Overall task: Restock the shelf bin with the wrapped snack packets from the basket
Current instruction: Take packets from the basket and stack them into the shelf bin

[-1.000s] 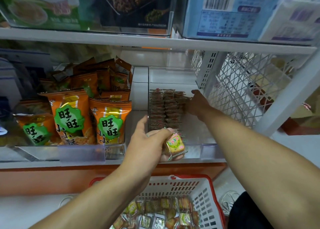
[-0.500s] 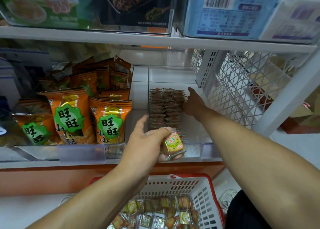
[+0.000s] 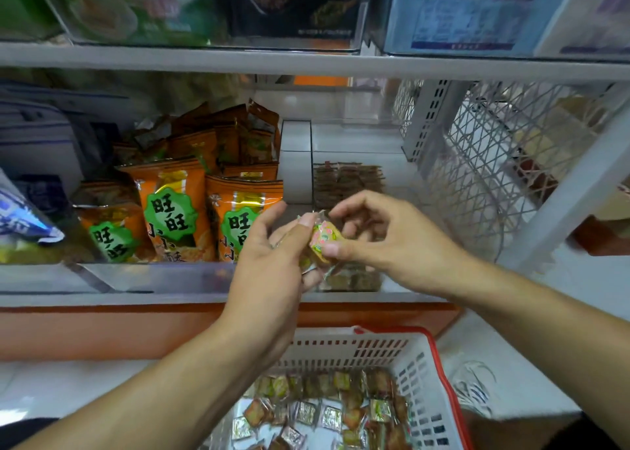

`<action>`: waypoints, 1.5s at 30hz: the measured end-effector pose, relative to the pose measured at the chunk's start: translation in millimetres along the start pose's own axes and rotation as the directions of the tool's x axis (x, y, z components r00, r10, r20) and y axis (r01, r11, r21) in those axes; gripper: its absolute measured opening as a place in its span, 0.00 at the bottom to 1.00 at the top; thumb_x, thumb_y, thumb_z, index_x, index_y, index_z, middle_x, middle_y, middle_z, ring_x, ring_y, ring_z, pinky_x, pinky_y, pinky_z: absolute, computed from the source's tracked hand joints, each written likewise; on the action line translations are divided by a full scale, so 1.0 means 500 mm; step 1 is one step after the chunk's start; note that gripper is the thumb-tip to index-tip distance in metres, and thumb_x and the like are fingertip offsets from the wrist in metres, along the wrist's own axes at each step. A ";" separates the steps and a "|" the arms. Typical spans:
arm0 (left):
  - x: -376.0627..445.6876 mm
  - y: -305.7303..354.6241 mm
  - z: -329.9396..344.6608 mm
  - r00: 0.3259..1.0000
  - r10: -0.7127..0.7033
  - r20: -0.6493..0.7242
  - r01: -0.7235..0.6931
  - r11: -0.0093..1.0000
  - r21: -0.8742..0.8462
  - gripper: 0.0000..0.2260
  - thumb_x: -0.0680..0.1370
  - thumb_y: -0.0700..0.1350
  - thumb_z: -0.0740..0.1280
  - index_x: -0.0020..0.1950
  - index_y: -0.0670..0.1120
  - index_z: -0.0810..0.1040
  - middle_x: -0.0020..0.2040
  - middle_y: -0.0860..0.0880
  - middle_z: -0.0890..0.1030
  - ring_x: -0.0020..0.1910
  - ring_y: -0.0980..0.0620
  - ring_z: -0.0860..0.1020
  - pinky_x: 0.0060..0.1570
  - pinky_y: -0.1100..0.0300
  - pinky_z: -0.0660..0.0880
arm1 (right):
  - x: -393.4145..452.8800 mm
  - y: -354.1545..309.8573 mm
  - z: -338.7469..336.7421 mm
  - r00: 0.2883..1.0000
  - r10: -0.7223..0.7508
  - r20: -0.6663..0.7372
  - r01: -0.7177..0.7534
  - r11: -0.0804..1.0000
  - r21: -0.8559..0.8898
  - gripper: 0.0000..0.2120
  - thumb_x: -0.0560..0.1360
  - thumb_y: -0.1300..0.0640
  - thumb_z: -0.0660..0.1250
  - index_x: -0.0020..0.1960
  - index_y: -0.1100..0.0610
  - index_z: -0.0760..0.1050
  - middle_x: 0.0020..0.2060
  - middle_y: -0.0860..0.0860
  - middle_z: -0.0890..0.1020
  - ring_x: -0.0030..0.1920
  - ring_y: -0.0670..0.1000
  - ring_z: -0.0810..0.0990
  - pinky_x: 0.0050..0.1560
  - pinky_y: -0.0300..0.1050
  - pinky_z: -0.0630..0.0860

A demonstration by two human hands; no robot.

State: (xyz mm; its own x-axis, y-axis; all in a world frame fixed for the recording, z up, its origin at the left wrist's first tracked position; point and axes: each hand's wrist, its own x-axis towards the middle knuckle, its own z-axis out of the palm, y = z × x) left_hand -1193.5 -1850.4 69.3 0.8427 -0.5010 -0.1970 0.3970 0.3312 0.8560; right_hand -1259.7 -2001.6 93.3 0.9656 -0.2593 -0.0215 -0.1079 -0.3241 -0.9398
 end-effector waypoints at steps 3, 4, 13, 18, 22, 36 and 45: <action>-0.006 -0.002 0.002 0.999 -0.048 0.010 0.048 0.996 -0.070 0.14 0.82 0.43 0.65 0.69 0.49 0.73 0.55 0.46 0.87 0.52 0.45 0.86 0.45 0.50 0.84 | -0.035 0.015 0.006 0.998 0.054 -0.025 -0.049 0.985 0.164 0.10 0.71 0.59 0.78 0.50 0.54 0.80 0.37 0.49 0.81 0.33 0.44 0.79 0.31 0.36 0.76; -0.009 -0.002 0.003 0.997 -0.078 0.007 0.078 0.991 -0.112 0.12 0.84 0.45 0.63 0.67 0.47 0.74 0.54 0.44 0.87 0.50 0.44 0.87 0.42 0.49 0.84 | -0.039 0.015 0.006 0.996 0.080 -0.029 -0.073 0.976 0.208 0.09 0.71 0.63 0.76 0.49 0.55 0.80 0.37 0.51 0.81 0.33 0.44 0.79 0.32 0.35 0.76; -0.024 -0.008 0.011 0.982 -0.182 0.045 0.186 0.974 -0.126 0.21 0.83 0.54 0.59 0.69 0.42 0.73 0.57 0.39 0.85 0.57 0.38 0.84 0.59 0.40 0.79 | -0.050 -0.003 -0.040 0.989 0.061 0.138 -0.101 0.949 0.300 0.20 0.71 0.77 0.70 0.54 0.56 0.80 0.48 0.55 0.83 0.47 0.52 0.82 0.49 0.44 0.82; -0.031 -0.030 0.012 0.989 -0.061 0.135 0.057 0.998 0.030 0.20 0.77 0.51 0.63 0.68 0.47 0.76 0.59 0.46 0.86 0.58 0.46 0.84 0.58 0.46 0.81 | -0.047 0.016 -0.015 0.987 0.157 0.023 -0.157 0.949 0.273 0.24 0.70 0.73 0.74 0.61 0.55 0.77 0.48 0.52 0.84 0.43 0.46 0.84 0.47 0.40 0.81; -0.031 -0.038 0.011 0.980 -0.058 0.190 0.044 0.996 0.078 0.15 0.85 0.39 0.57 0.69 0.49 0.75 0.62 0.50 0.84 0.62 0.48 0.82 0.58 0.50 0.77 | -0.044 0.016 -0.030 0.976 0.210 0.061 -0.218 0.917 0.332 0.29 0.69 0.71 0.76 0.65 0.53 0.73 0.52 0.55 0.86 0.48 0.50 0.86 0.50 0.41 0.82; -0.035 -0.031 0.030 0.929 0.248 0.274 -0.337 0.873 0.353 0.18 0.80 0.51 0.63 0.70 0.58 0.73 0.66 0.63 0.79 0.66 0.62 0.77 0.65 0.59 0.76 | 0.001 0.017 -0.104 0.980 0.089 0.176 -0.139 0.946 0.294 0.32 0.67 0.67 0.77 0.69 0.54 0.74 0.57 0.58 0.83 0.56 0.56 0.84 0.58 0.50 0.81; -0.017 -0.054 0.024 0.953 0.283 0.105 -0.275 0.670 0.690 0.30 0.80 0.47 0.71 0.77 0.62 0.61 0.72 0.66 0.66 0.68 0.70 0.65 0.68 0.66 0.59 | 0.104 0.119 -0.177 0.928 0.104 -0.357 -0.296 0.789 -0.539 0.16 0.70 0.62 0.78 0.57 0.57 0.81 0.49 0.52 0.85 0.48 0.49 0.83 0.43 0.38 0.74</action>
State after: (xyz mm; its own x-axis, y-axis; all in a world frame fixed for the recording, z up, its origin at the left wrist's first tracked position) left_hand -1215.9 -1864.6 53.4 0.8776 -0.4679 0.1047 -0.2167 -0.1923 0.9571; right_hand -1237.1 -2114.7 66.7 0.8005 -0.5993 0.0039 -0.4983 -0.6692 -0.5512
